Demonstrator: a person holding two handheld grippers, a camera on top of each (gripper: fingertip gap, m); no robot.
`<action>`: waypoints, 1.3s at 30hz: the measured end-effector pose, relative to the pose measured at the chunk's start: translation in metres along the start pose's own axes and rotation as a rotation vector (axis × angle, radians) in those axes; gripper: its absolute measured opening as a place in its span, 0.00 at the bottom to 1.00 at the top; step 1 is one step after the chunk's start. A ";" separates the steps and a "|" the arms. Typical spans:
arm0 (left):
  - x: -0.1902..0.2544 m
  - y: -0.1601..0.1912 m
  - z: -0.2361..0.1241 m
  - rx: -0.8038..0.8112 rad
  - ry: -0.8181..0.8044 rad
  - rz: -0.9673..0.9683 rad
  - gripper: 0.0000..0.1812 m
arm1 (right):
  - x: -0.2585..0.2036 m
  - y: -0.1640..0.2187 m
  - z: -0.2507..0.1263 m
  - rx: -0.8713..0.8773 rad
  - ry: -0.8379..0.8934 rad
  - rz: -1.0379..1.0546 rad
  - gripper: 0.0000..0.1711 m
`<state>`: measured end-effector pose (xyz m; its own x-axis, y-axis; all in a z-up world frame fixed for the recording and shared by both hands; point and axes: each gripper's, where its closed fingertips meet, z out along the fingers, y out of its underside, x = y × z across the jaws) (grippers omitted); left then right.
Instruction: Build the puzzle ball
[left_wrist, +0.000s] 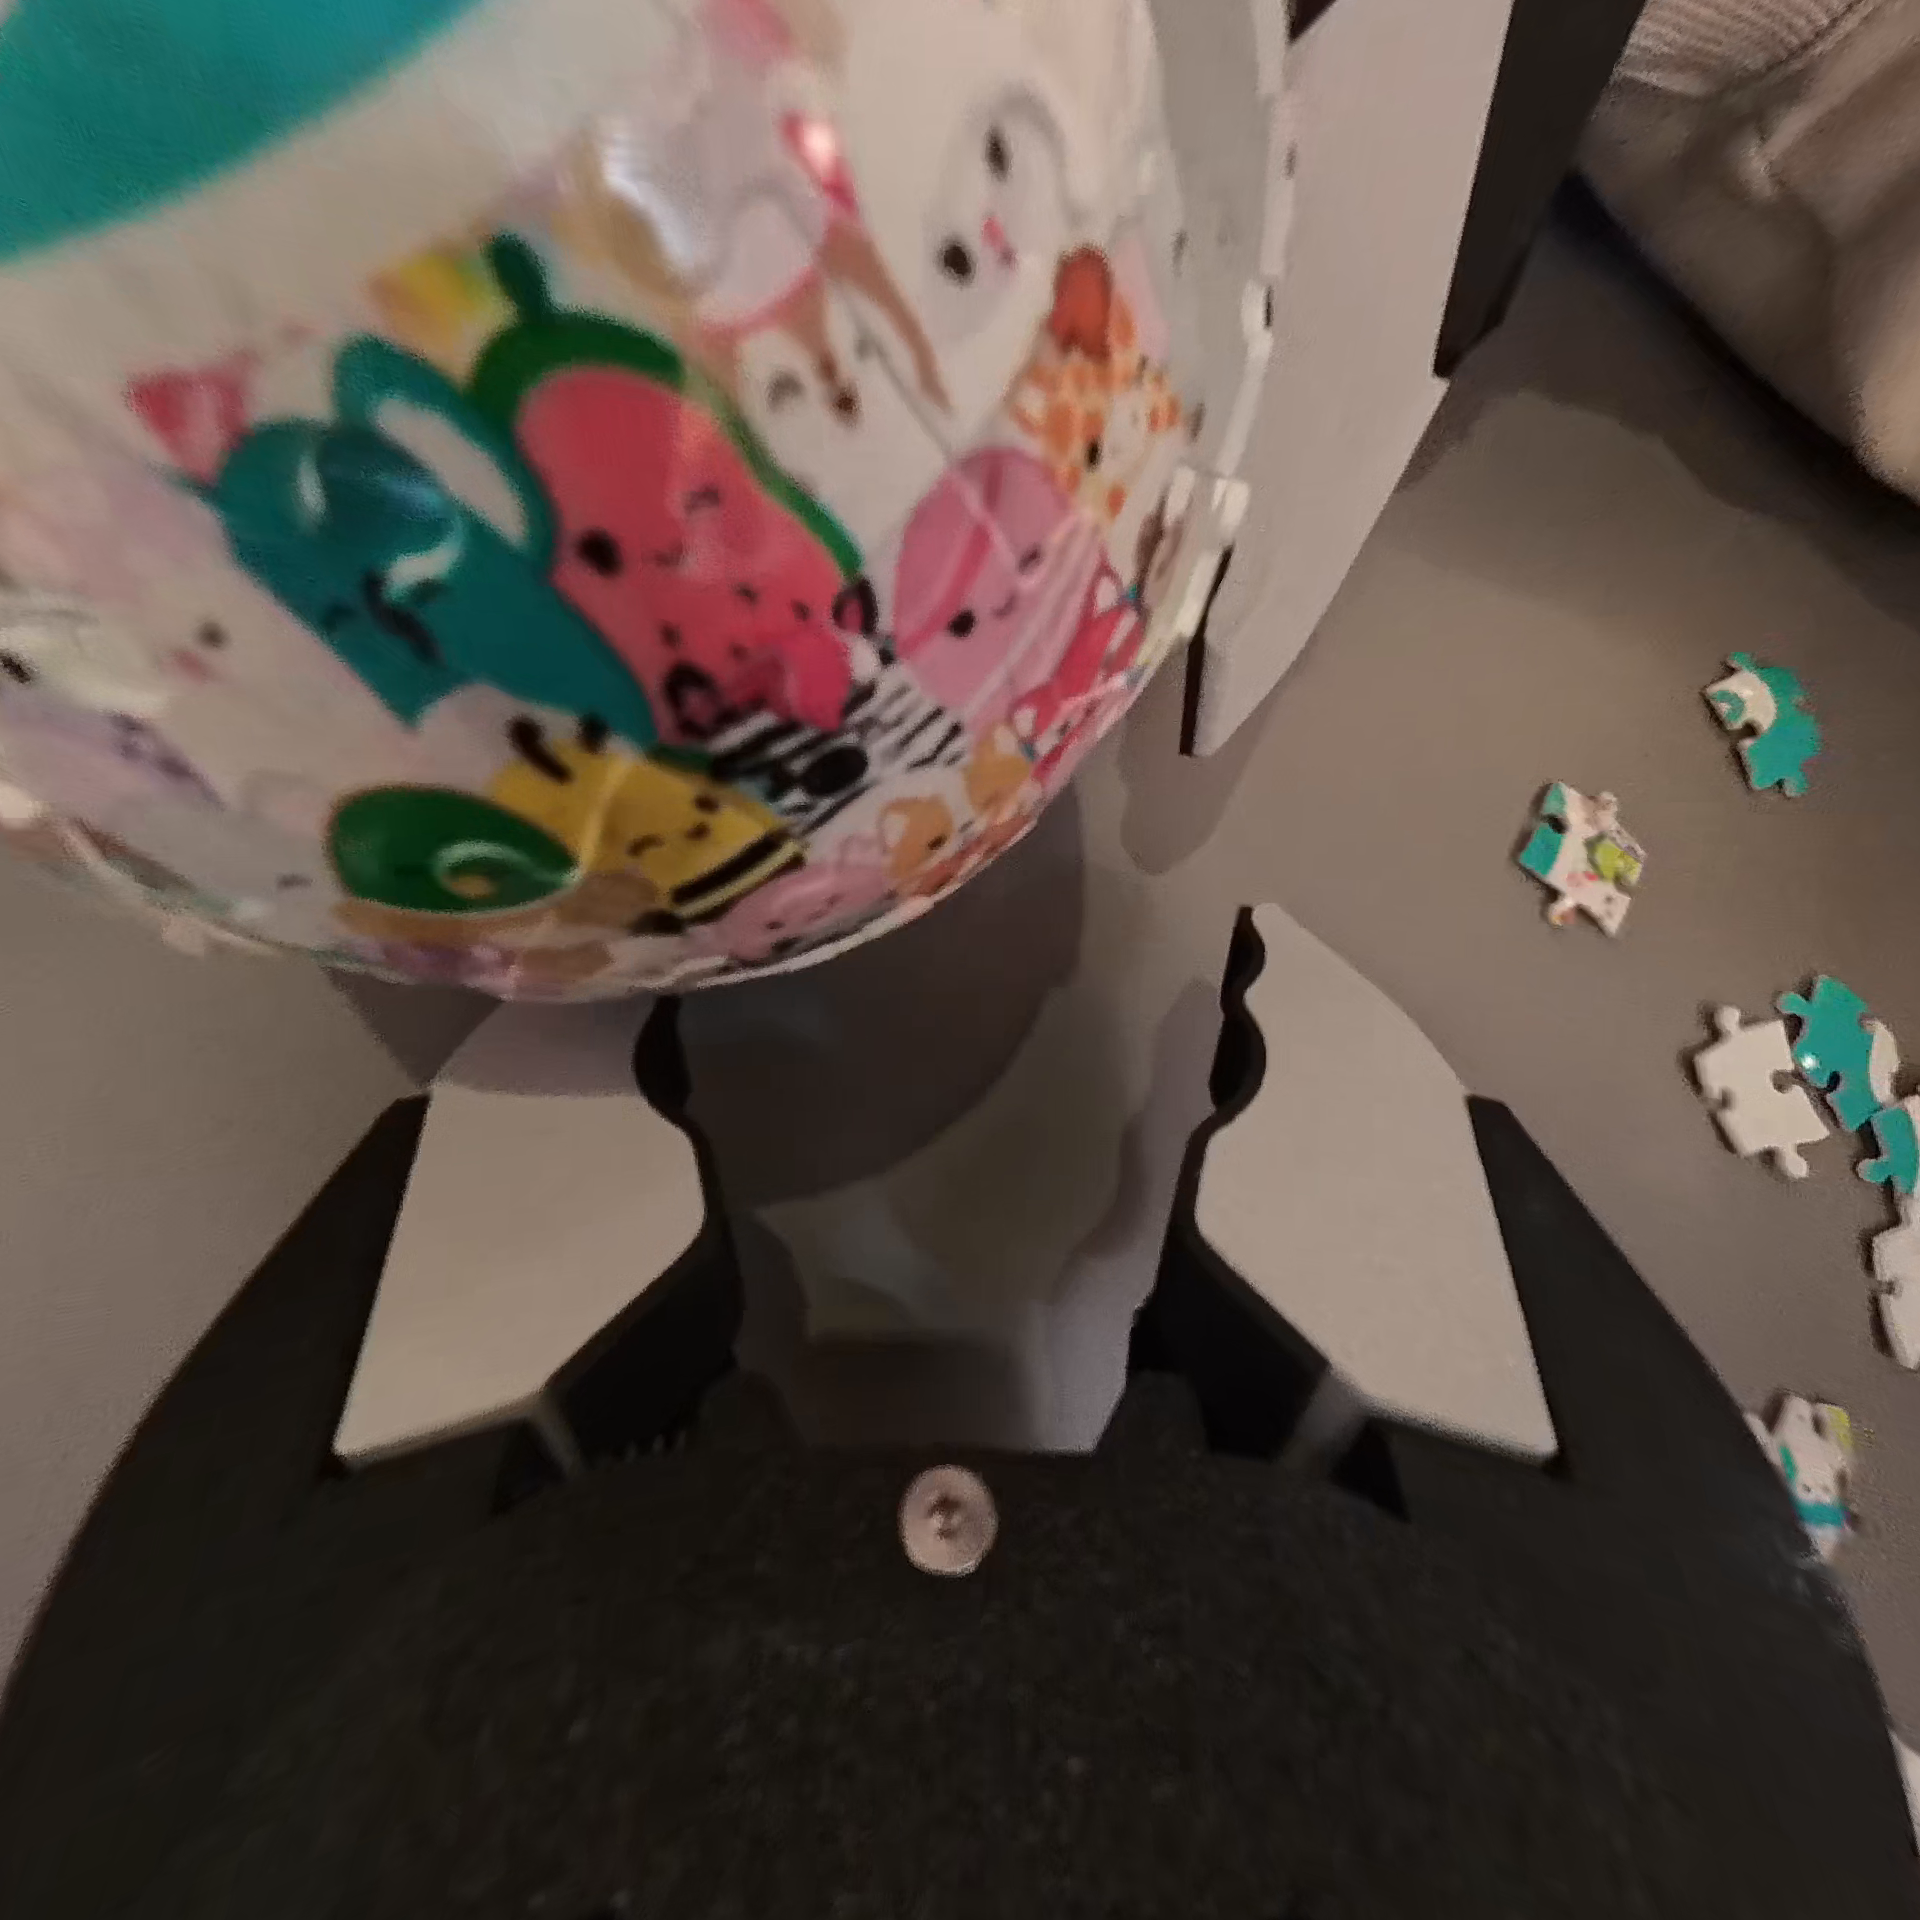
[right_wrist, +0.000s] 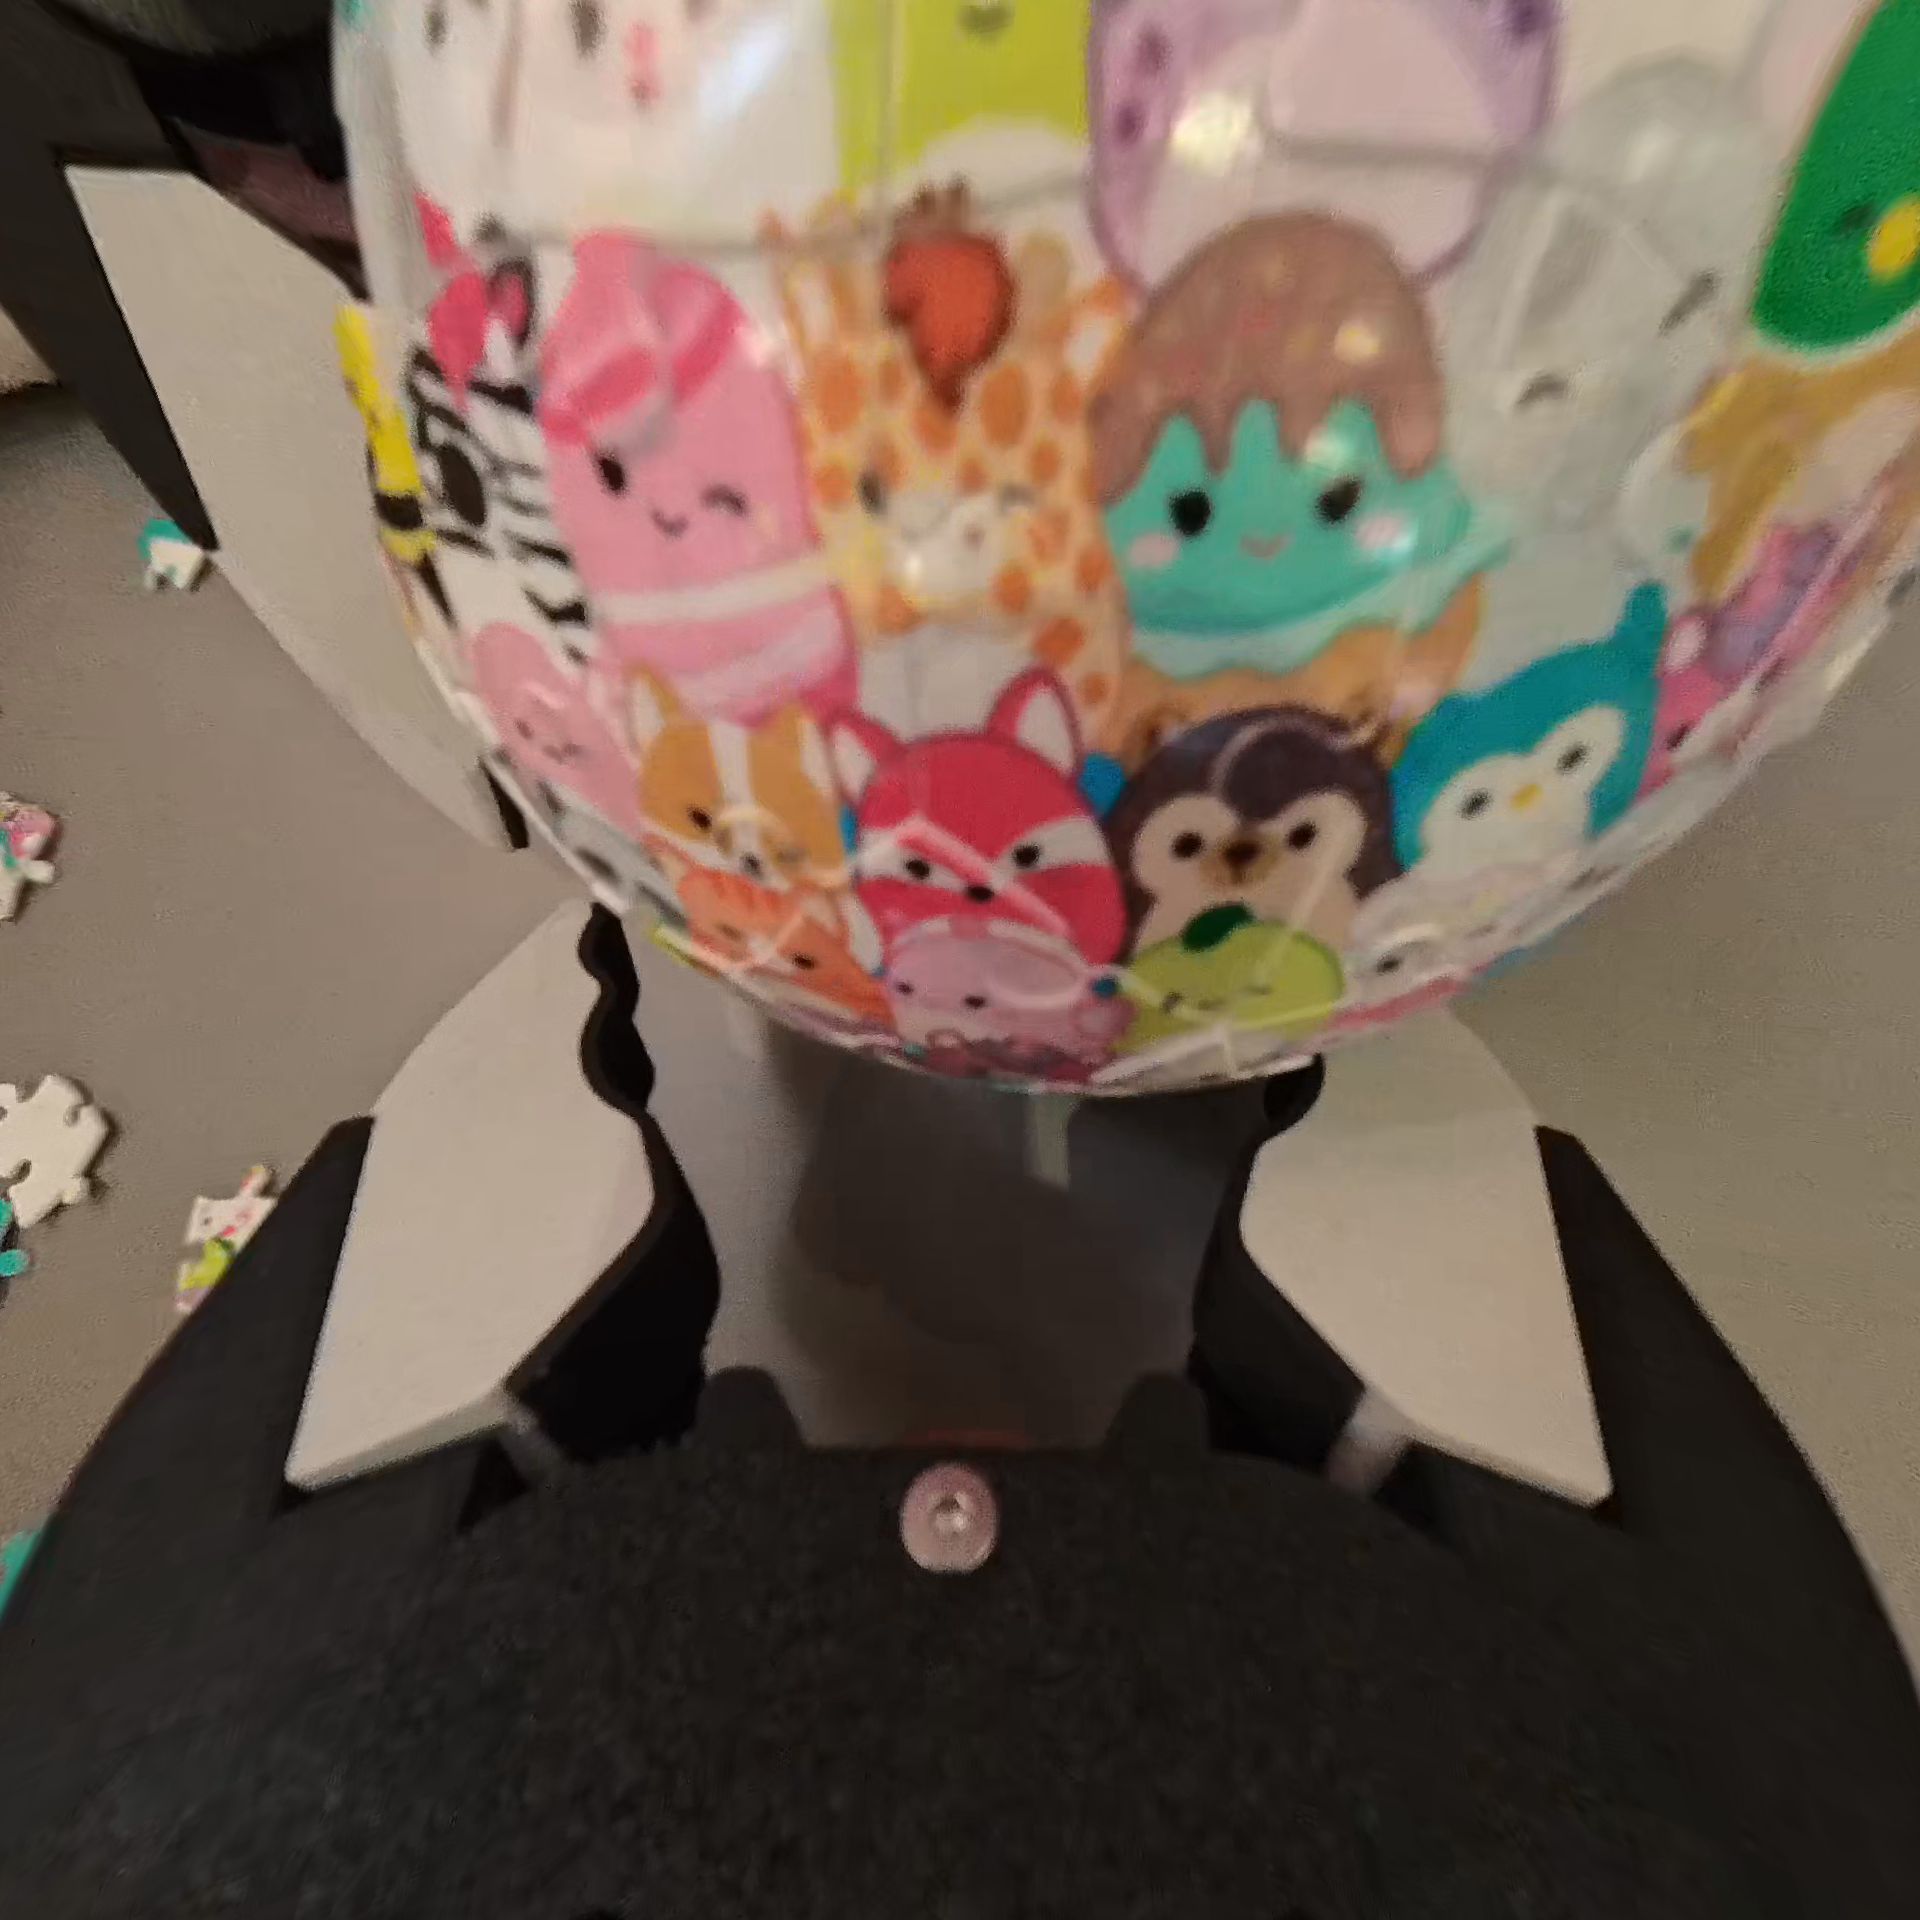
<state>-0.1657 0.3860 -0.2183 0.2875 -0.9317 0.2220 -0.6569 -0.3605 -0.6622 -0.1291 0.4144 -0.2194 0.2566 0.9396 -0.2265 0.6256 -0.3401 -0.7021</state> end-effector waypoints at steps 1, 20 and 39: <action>0.007 0.003 -0.001 -0.006 0.001 0.004 0.55 | -0.007 0.002 0.000 0.001 -0.011 0.003 0.68; 0.170 0.092 -0.072 -0.042 0.039 -0.027 0.33 | -0.147 0.053 -0.016 -0.006 0.117 0.012 0.64; 0.195 0.124 -0.044 -0.187 -0.151 0.313 0.16 | -0.277 0.044 -0.011 0.193 -0.130 -0.003 0.28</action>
<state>-0.2214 0.1582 -0.2257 0.1432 -0.9859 -0.0867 -0.8407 -0.0749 -0.5363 -0.1642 0.1386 -0.1799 0.1496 0.9420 -0.3005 0.4707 -0.3352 -0.8161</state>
